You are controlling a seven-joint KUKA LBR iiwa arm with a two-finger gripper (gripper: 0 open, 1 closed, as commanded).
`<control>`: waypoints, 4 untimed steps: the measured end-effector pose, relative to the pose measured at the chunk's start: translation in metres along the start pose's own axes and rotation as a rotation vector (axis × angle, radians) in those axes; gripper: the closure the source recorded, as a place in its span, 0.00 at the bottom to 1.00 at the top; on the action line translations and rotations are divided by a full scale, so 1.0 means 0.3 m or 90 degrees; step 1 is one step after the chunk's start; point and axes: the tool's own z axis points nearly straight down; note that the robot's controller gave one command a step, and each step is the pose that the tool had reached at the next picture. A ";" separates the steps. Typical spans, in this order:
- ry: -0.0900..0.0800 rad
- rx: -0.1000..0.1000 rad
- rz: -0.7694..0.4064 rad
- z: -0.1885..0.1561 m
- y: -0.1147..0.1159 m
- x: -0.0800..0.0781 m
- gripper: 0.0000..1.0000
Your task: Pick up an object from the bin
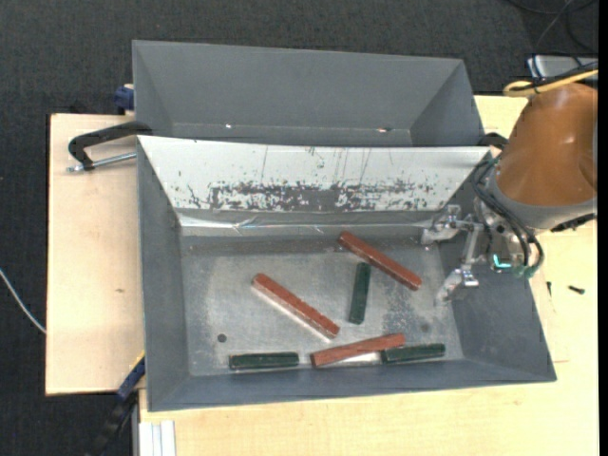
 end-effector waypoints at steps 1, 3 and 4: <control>-0.005 0.001 -0.001 -0.013 0.001 -0.006 0.00; -0.005 0.000 0.028 0.284 0.073 -0.012 1.00; -0.005 0.000 0.028 0.284 0.074 -0.012 1.00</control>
Offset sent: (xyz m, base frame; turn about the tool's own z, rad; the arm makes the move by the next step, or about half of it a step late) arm 0.0299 0.0140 -0.0852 -0.0472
